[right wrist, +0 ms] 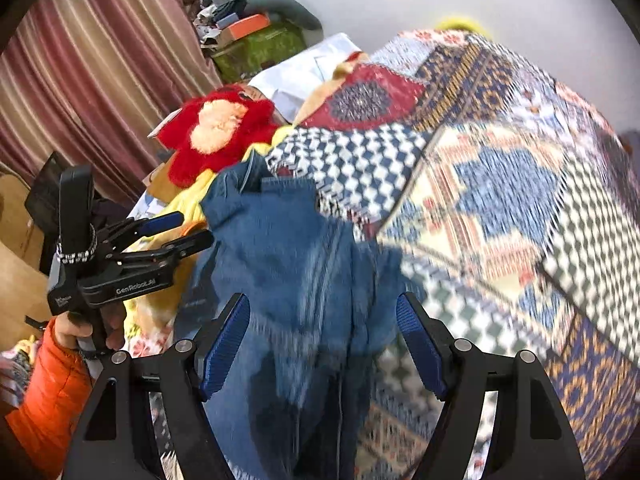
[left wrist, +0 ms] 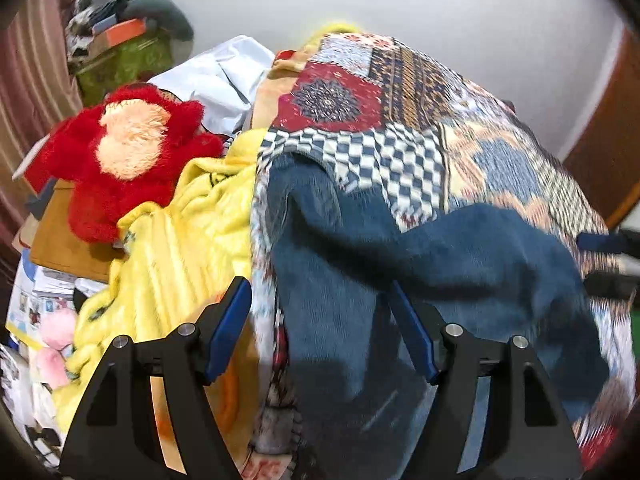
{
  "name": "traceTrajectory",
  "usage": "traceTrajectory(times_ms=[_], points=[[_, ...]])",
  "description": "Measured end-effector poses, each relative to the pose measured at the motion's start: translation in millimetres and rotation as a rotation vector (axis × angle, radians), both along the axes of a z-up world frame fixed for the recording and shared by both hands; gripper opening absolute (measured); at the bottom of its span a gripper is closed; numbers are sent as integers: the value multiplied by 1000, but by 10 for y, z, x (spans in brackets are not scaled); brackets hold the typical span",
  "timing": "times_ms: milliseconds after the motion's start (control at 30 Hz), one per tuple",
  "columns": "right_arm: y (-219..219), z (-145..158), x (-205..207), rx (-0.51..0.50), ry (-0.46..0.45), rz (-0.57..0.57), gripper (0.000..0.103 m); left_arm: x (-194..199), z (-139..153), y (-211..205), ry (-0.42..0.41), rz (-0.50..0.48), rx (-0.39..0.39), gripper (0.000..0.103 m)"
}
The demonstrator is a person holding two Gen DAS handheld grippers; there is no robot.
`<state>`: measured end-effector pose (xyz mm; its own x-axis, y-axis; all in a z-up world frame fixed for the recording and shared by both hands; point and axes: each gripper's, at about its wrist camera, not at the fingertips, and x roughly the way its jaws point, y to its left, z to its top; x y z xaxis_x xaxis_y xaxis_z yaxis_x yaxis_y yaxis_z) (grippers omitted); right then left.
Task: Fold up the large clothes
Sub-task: 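Lower the folded jacket onto the quilt and open the right tool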
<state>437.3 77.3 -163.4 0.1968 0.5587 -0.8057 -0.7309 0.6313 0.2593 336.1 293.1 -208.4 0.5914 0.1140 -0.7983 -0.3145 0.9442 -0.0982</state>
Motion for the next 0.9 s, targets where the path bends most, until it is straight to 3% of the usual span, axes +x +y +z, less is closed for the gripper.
traceTrajectory(times_ms=[200,267,333,467,533,700,900], points=[[233,-351,359,-41,-19,-76,74,416,-113,-65,23,-9,45,71],[202,-519,469,-41,20,-87,75,523,-222,-93,42,-12,39,71],[128,-650,543,-17,62,-108,84,588,-331,-111,57,-7,30,74],[27,-696,590,-4,95,-127,87,582,-387,-164,57,8,46,79],[15,-615,551,-16,87,-119,87,522,-320,-178,61,3,26,79],[-73,-147,269,-24,-38,-94,87,275,97,-266,4,-11,33,79],[-369,723,-297,89,-210,-98,87,-327,1026,-559,-196,-39,92,79]])
